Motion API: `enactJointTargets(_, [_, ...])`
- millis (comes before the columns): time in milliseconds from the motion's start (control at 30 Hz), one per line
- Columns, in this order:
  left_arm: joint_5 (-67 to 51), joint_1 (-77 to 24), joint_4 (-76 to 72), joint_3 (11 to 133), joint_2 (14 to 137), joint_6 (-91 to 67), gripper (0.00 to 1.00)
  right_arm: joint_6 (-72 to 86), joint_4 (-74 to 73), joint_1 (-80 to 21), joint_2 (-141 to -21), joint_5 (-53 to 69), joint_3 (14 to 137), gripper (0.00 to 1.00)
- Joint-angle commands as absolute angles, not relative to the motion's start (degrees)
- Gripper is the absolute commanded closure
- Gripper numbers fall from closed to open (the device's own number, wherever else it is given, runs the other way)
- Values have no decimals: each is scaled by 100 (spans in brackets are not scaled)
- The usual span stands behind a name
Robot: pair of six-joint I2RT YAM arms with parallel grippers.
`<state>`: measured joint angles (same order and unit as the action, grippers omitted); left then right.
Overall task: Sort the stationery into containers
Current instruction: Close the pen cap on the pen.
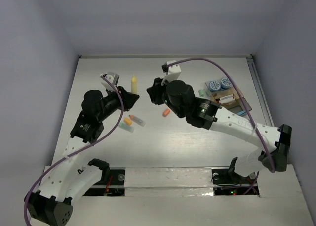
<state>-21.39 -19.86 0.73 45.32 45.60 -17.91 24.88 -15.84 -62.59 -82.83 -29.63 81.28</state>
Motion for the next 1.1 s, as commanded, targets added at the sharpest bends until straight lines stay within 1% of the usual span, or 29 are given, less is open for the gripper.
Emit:
enactJointTargets(0, [-2540,-2013,-351,4491,4597,-1793,100,1821,-212,-6162,-8349,-3296,8638,100])
enactJointTargets(67, [-2575,-2065,-369,4491,4597,-1793,100,1706,208,-6092,-8507,-3270,8841,100])
enactJointTargets(233, [-2689,-2118,-395,4482,4597,-1775,100,1609,509,-5968,-8894,-3076,9500,100])
enactJointTargets(400, [-2777,-2171,-404,4491,4605,-1767,100,1354,913,-5916,-9193,-3234,9737,100])
enactJointTargets(600, [-2777,-2171,-404,4500,4579,-1767,100,1362,879,-5915,-9589,-3033,10098,100])
enactJointTargets(1067, [-2426,-2171,-334,4517,4491,-1749,100,1635,721,-5915,-9571,-2944,9774,100])
